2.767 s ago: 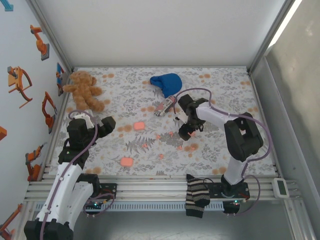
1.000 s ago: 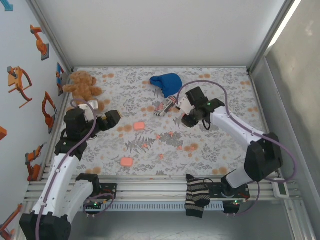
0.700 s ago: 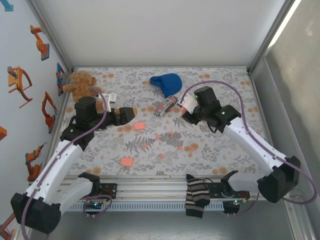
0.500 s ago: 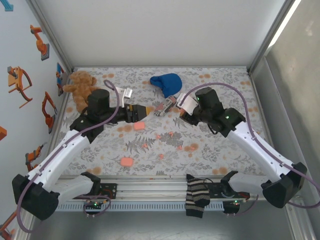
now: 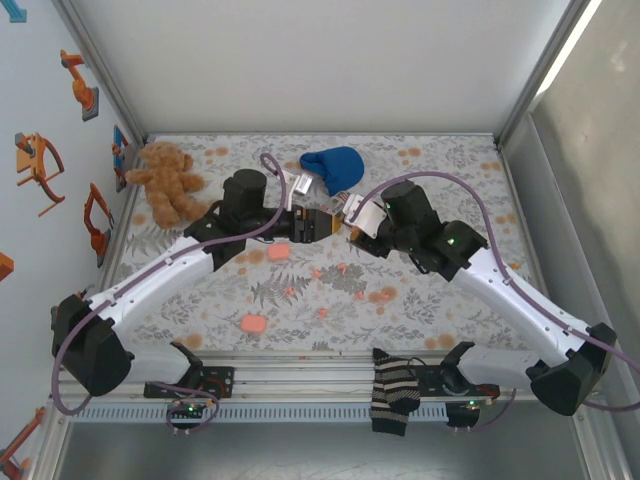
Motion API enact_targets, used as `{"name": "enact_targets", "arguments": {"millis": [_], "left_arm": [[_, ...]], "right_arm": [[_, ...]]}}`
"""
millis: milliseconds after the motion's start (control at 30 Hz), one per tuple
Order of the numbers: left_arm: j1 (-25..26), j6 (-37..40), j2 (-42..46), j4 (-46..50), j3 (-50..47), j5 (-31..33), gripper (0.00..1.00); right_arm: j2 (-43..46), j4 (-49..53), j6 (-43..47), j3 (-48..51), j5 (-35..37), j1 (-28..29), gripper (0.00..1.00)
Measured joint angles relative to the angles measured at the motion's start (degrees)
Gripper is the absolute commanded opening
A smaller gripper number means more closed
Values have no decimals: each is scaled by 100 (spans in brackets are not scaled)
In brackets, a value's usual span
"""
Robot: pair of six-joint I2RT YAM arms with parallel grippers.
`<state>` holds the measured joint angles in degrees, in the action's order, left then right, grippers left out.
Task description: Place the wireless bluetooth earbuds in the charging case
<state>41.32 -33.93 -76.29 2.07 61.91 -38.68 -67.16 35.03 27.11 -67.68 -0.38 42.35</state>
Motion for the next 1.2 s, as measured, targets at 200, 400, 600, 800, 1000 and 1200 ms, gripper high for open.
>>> {"name": "enact_targets", "arguments": {"millis": [200, 400, 600, 800, 1000, 1200], "left_arm": [[149, -63, -354, -85, 282, -28, 58], [278, -92, -544, -116, 431, -103, 52], [369, -85, -686, -74, 487, -122, 47], [376, -81, -728, -2, 525, -120, 43], [376, -39, -796, 70, 560, -85, 34], [393, 9, -813, 103, 570, -15, 23]], "right_arm": [[0, -66, 0, 0, 2, 87, 33], [2, -105, 4, 0, 7, 140, 32], [13, -125, 20, 0, 90, 146, 32], [13, -120, 63, 0, 151, 186, 33], [13, -116, 85, 0, 203, 216, 32], [11, -87, 83, 0, 282, 238, 33]]}}
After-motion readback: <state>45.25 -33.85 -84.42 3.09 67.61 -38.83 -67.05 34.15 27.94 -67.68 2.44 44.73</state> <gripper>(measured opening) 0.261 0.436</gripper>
